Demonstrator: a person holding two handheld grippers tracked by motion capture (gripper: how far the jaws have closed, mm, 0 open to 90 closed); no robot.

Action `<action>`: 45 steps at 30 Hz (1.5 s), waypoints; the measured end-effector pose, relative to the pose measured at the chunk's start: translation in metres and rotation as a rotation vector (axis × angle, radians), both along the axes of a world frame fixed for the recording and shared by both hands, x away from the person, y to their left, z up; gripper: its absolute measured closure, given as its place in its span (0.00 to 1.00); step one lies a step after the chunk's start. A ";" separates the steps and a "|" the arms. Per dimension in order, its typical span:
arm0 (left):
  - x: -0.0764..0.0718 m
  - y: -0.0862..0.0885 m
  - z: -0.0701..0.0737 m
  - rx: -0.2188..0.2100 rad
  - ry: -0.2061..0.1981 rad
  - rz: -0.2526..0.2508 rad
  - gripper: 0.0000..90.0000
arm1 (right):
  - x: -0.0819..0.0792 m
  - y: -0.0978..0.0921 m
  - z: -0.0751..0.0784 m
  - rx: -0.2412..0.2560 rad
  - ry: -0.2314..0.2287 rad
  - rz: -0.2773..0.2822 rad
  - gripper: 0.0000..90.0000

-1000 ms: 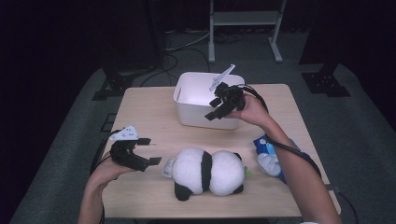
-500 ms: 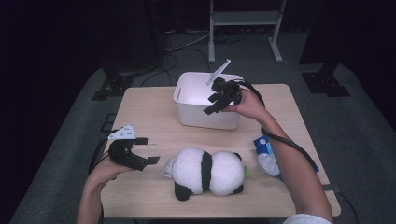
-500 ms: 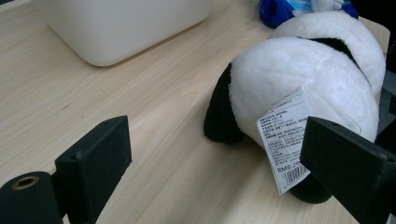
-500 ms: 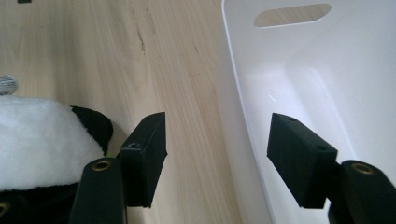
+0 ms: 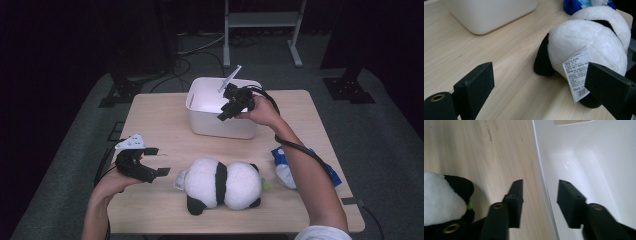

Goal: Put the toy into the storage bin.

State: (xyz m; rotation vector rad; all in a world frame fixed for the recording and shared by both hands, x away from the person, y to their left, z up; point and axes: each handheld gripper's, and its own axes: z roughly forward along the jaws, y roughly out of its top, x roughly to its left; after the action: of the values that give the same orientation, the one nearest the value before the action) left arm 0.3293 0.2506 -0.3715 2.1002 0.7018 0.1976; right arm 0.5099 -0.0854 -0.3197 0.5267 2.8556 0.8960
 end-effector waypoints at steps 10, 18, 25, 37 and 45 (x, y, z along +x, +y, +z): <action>-0.001 0.003 0.000 -0.006 -0.001 0.009 0.09 | 0.006 0.005 -0.008 -0.016 0.021 0.009 0.81; -0.001 0.003 0.000 -0.009 0.003 0.011 0.09 | 0.008 0.000 -0.010 -0.001 0.036 0.020 0.92; -0.001 0.004 -0.001 -0.006 0.005 0.013 0.09 | 0.000 -0.002 -0.010 -0.003 0.039 0.049 0.93; -0.002 0.003 -0.001 0.004 0.004 0.011 0.09 | -0.019 -0.010 -0.010 0.004 0.038 0.080 0.93; -0.002 0.002 -0.001 0.007 0.005 0.013 0.09 | -0.034 -0.014 -0.011 0.008 0.037 0.092 0.92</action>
State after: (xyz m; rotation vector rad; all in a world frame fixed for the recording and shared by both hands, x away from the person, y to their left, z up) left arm 0.3272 0.2524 -0.3726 2.1038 0.7183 0.2025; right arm 0.4755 -0.0989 -0.3304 0.4197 2.9326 0.9214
